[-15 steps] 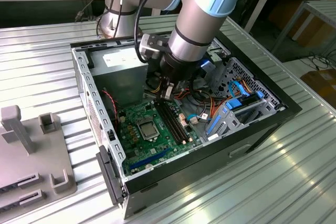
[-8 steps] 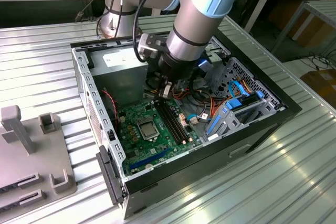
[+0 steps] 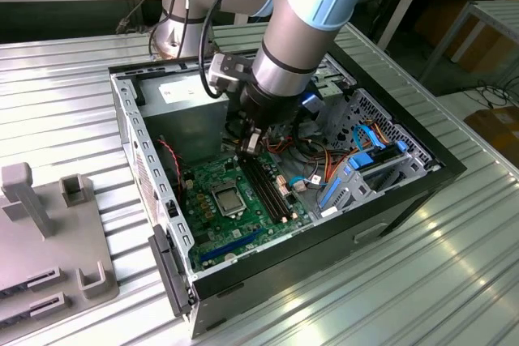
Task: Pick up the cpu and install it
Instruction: 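Install the first cpu locking lever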
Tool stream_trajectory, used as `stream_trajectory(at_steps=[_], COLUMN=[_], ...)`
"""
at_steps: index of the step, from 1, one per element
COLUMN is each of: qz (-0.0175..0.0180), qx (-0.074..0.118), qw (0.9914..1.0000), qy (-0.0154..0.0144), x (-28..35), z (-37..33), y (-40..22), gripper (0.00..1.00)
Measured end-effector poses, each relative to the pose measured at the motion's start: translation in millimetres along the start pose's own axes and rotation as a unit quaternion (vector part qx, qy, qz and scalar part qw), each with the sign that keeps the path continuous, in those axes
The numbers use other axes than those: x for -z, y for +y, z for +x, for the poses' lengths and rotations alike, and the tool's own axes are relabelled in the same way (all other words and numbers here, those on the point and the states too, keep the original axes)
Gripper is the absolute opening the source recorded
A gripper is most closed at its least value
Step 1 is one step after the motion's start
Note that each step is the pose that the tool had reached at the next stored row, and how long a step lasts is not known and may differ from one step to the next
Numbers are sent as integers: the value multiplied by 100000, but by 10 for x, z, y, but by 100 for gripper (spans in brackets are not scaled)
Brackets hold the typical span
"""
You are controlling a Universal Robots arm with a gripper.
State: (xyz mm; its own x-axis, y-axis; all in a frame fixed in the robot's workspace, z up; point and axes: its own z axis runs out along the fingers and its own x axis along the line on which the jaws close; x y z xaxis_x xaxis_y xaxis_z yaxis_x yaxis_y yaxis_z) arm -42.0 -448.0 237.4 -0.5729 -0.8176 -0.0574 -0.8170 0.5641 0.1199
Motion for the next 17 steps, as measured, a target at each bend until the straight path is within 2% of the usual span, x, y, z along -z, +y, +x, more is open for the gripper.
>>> stream_trajectory(at_steps=[13, 17], qz=[-13, -76], qx=[267, 1315], qw=[100000, 99991], qy=[38, 166], x=[44, 45], z=[91, 92], y=[-60, -60], gripper=[11, 11])
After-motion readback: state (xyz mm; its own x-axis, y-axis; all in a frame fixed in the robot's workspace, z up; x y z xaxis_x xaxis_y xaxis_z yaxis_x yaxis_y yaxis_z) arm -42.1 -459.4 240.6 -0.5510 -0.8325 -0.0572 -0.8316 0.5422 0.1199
